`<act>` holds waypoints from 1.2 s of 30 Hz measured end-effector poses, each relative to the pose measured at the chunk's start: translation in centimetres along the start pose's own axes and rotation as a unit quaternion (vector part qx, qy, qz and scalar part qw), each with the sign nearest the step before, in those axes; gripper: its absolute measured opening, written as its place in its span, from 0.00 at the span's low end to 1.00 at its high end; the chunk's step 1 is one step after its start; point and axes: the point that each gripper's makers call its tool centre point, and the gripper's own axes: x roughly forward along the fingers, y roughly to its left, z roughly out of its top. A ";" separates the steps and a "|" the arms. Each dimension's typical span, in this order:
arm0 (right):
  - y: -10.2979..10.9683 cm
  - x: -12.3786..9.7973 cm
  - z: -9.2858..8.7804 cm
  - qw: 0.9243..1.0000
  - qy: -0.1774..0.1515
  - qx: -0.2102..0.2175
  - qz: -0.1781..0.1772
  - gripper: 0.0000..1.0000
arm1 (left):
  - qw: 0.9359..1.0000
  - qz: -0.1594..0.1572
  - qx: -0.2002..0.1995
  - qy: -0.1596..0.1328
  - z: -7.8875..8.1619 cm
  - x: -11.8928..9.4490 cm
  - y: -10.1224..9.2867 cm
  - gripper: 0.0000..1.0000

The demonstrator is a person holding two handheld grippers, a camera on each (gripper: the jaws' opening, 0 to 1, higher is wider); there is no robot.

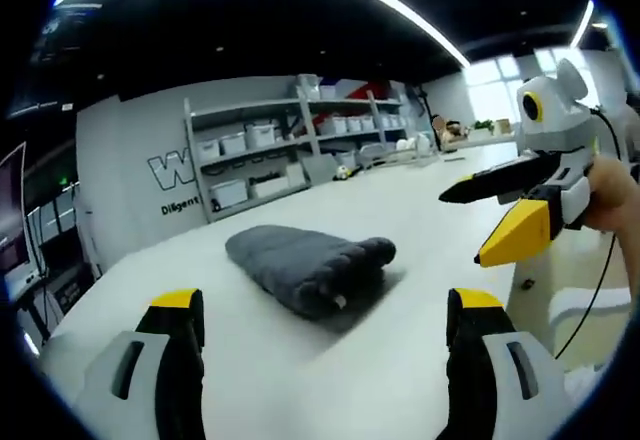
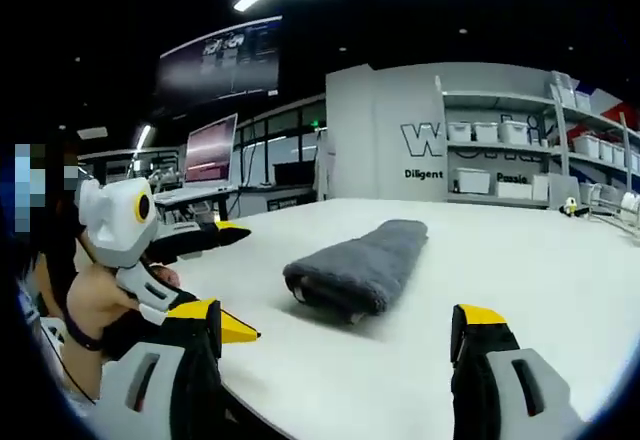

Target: Open the folded towel by lifting each exposed corner and separating the folded layers until the towel lies flat within the target outline without major curled edges

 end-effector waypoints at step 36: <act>-0.8 -0.1 1.9 0.999 -0.010 -0.011 -0.038 0.96 | 1.000 0.020 0.003 0.009 0.5 0.0 1.6 0.99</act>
